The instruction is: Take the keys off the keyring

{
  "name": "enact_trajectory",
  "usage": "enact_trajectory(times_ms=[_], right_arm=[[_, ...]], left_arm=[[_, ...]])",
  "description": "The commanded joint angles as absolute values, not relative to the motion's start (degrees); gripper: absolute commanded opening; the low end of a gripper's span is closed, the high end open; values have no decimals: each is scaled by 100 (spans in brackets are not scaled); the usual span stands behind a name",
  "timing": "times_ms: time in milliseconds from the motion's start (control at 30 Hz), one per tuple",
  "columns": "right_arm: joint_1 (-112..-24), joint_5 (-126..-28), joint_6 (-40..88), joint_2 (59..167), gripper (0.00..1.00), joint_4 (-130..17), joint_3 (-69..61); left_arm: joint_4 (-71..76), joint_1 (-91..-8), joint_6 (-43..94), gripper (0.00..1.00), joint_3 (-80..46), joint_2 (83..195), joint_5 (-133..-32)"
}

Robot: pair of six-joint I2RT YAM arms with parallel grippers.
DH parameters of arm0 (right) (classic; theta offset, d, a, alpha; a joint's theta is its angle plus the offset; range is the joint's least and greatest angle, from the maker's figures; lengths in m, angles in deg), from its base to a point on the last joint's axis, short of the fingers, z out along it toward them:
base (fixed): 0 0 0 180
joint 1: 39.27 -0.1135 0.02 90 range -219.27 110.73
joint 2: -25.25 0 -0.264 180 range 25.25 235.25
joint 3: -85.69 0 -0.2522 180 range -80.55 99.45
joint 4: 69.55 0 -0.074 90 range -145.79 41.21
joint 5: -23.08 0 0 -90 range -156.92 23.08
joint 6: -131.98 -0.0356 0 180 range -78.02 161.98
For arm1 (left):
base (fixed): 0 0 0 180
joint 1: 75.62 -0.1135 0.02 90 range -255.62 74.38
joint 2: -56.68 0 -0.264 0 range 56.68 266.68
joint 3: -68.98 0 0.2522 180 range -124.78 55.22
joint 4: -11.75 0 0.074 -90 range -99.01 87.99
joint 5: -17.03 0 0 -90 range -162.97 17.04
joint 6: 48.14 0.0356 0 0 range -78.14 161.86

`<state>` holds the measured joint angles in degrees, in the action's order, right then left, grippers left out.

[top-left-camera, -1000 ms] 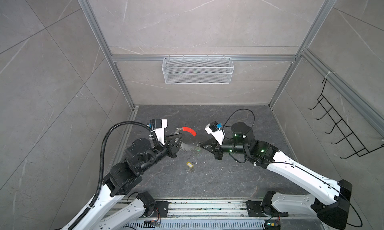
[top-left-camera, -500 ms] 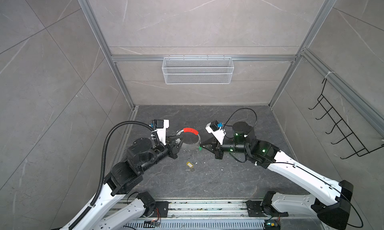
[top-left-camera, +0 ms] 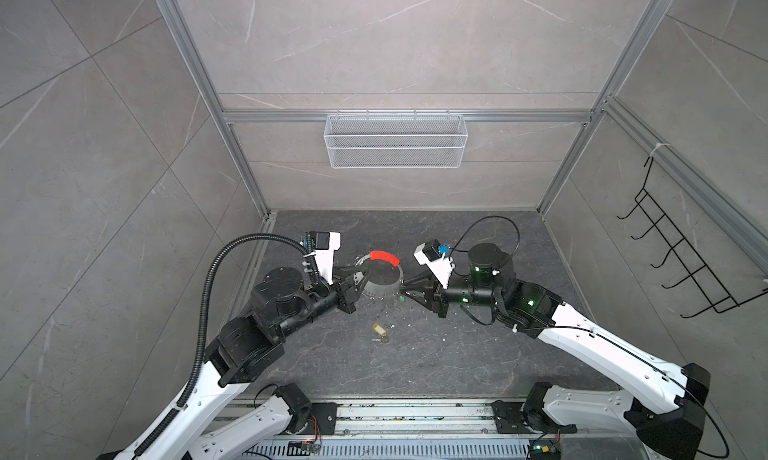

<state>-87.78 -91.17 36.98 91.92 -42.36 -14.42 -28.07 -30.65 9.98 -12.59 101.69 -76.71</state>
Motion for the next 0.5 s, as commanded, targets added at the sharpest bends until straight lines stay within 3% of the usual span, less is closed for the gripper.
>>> enact_trajectory(times_ms=[0, 467], right_arm=[[-8759, -9056, 3813, 8920, 39, -4469, -1544], [-8753, -8889, 4006, 8922, 44, -4584, -1634]], left_arm=[[-2890, -3067, 1240, 0, -1633, 10179, -7852], [-3032, -3068, 1277, 0, -2145, 10467, -8180]])
